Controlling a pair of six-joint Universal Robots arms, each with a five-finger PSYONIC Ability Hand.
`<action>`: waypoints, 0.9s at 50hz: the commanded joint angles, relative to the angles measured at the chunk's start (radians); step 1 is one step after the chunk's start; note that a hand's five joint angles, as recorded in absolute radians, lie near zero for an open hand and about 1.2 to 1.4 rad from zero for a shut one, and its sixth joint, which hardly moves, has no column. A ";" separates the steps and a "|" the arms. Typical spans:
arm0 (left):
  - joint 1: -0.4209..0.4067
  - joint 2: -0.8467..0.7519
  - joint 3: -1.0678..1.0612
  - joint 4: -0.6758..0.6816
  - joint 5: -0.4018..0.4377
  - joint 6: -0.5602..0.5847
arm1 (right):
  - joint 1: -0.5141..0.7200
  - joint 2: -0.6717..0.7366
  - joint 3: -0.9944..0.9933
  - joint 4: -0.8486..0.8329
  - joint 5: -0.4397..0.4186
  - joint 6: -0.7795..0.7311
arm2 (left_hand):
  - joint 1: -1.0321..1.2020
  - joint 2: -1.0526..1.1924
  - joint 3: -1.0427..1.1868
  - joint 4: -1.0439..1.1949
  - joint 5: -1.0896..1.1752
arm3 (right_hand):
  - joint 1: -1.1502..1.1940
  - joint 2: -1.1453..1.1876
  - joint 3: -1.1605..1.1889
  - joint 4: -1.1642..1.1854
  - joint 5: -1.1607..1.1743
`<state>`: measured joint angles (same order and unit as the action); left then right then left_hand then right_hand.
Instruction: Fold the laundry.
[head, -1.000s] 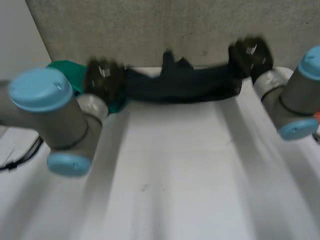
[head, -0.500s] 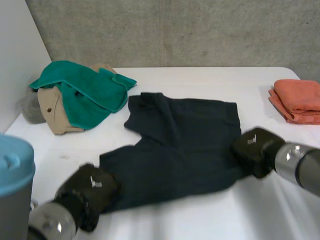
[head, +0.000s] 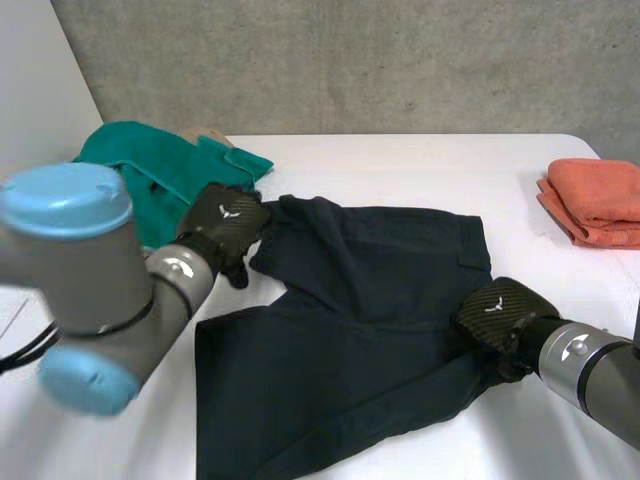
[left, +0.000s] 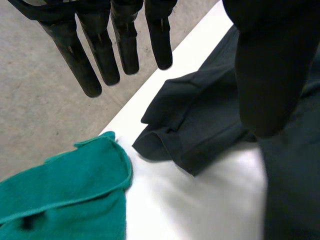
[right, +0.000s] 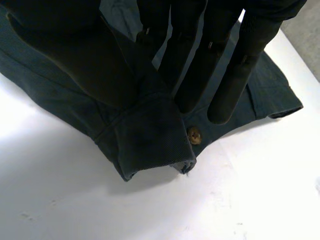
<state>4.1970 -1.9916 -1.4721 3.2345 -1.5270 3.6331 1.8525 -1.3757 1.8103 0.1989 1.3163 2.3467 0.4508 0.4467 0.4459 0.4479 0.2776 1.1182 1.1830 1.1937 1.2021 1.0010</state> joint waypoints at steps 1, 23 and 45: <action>0.067 -0.271 0.228 -0.021 0.096 -0.001 | 0.002 0.014 0.009 -0.047 0.003 -0.001 | 0.109 0.113 0.114 0.112 0.108 | 0.278 0.213 0.203 0.194 0.221; 0.074 -0.513 0.461 -0.026 0.082 -0.005 | -0.007 0.058 0.015 -0.081 0.003 -0.001 | 0.945 0.950 0.950 0.948 0.944 | 0.278 0.213 0.203 0.194 0.221; 0.043 -0.395 0.303 -0.007 -0.252 0.007 | 0.002 0.063 0.011 -0.090 0.005 0.065 | 0.945 0.950 0.950 0.948 0.944 | 0.278 0.213 0.203 0.194 0.221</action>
<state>4.2491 -2.3861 -1.1709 3.2302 -1.7780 3.6419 1.8582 -1.3165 1.8248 0.1093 1.3223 2.3752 1.1490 1.1952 1.1890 1.1987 0.9707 1.1182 1.1830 1.1937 1.2021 1.0010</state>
